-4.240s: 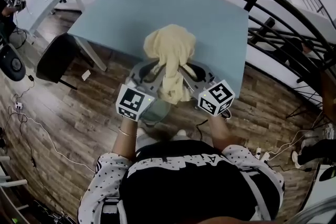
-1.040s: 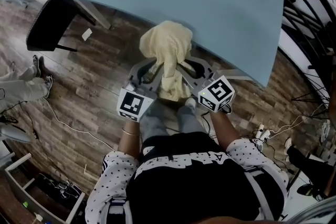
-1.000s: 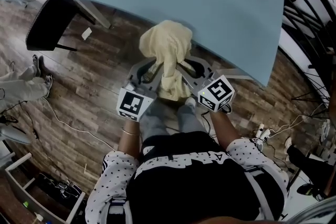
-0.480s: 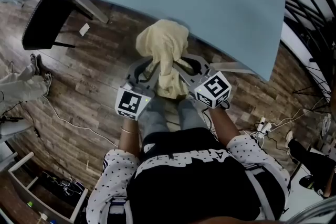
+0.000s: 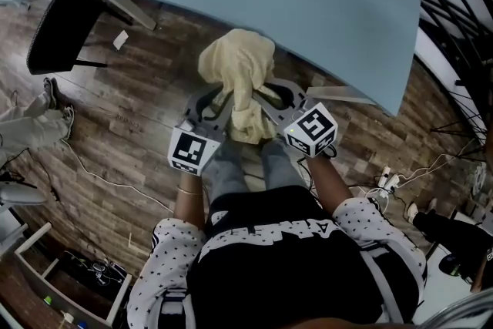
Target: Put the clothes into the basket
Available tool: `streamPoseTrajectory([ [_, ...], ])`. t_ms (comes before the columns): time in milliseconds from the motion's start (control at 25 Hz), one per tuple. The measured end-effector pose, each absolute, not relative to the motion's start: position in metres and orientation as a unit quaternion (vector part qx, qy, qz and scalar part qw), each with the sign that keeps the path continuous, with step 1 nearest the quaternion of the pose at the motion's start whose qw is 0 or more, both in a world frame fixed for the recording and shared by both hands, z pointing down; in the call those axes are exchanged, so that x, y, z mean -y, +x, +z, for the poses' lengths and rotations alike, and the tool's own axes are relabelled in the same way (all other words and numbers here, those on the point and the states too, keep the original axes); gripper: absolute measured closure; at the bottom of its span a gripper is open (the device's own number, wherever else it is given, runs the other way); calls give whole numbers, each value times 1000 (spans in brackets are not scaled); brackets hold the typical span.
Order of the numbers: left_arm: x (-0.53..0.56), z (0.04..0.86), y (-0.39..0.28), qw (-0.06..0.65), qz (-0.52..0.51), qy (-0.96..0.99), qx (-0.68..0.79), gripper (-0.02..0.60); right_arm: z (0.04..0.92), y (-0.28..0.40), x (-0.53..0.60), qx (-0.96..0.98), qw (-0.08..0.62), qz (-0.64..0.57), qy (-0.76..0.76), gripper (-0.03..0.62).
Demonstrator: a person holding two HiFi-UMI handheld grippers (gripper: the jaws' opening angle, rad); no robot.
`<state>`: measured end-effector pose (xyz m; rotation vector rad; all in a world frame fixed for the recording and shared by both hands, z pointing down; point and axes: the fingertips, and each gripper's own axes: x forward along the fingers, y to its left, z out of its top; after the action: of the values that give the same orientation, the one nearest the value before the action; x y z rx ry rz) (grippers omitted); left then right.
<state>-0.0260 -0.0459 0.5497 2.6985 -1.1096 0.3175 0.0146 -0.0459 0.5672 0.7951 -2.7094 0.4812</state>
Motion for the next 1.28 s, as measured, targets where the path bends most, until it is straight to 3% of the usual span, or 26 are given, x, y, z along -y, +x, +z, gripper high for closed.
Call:
streamPoseTrajectory([
  [1280, 47, 630, -24, 136, 103, 912, 374, 506, 656, 15, 43, 922, 174, 205, 279, 516],
])
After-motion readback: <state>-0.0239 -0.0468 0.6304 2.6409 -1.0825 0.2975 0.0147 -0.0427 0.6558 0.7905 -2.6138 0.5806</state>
